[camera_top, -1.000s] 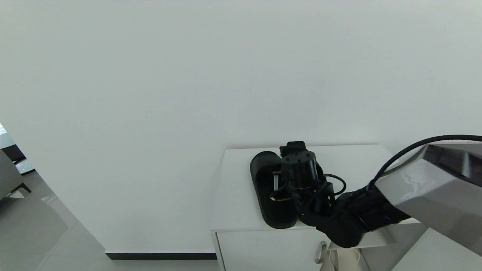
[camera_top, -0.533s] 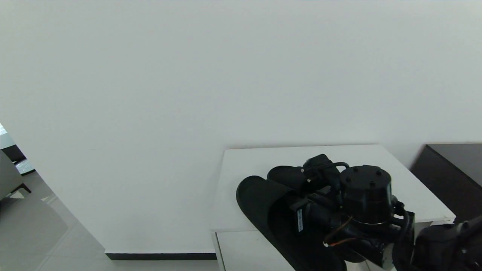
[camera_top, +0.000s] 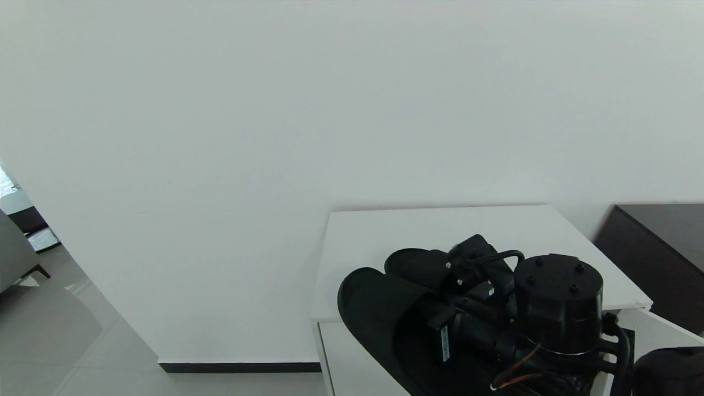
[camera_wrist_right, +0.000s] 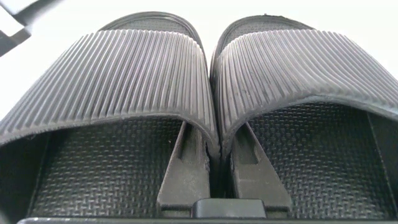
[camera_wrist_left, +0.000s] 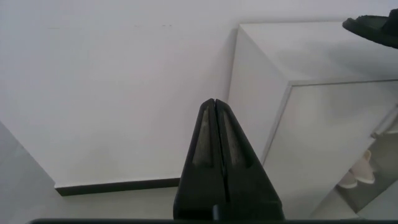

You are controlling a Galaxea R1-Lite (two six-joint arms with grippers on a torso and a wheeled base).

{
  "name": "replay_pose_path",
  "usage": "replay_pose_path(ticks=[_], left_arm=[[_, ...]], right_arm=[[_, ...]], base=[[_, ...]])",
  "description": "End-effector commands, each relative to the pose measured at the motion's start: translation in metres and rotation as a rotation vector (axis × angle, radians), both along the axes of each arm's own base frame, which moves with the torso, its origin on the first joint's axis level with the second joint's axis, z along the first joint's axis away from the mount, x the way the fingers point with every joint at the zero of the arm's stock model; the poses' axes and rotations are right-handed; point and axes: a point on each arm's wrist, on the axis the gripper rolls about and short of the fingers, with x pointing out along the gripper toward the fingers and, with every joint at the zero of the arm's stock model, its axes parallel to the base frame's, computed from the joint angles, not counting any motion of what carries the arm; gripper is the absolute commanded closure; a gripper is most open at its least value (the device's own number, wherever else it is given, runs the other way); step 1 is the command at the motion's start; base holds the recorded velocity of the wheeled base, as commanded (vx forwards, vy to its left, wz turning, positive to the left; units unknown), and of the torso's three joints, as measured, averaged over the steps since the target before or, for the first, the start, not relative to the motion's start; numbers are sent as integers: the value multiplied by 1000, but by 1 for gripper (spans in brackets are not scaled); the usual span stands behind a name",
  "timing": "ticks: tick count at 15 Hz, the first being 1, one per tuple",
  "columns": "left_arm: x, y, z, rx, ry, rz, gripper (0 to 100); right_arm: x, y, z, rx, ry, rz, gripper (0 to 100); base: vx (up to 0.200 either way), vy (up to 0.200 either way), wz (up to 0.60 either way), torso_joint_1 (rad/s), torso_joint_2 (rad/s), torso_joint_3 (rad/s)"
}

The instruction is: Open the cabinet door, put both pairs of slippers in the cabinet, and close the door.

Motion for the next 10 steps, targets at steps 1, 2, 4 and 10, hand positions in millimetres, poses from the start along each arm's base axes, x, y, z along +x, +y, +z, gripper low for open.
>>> replay_pose_path(ticks=[1,2,4,10], left_arm=[[0,0,0,-1,0,0,100],[0,0,0,-1,0,0,100],[0,0,0,-1,0,0,100],[0,0,0,-1,0,0,100]], right_arm=[[0,0,0,1,-1,-1,100],[0,0,0,-2,1,-1,100],[0,0,0,-2,1,-1,100],[0,0,0,4,4,-1,100]], base=[[-200,0,0,-12,2,-2],[-200,0,0,-7,2,-2],[-200,0,0,0,0,-2],[-100,0,0,0,1,0]])
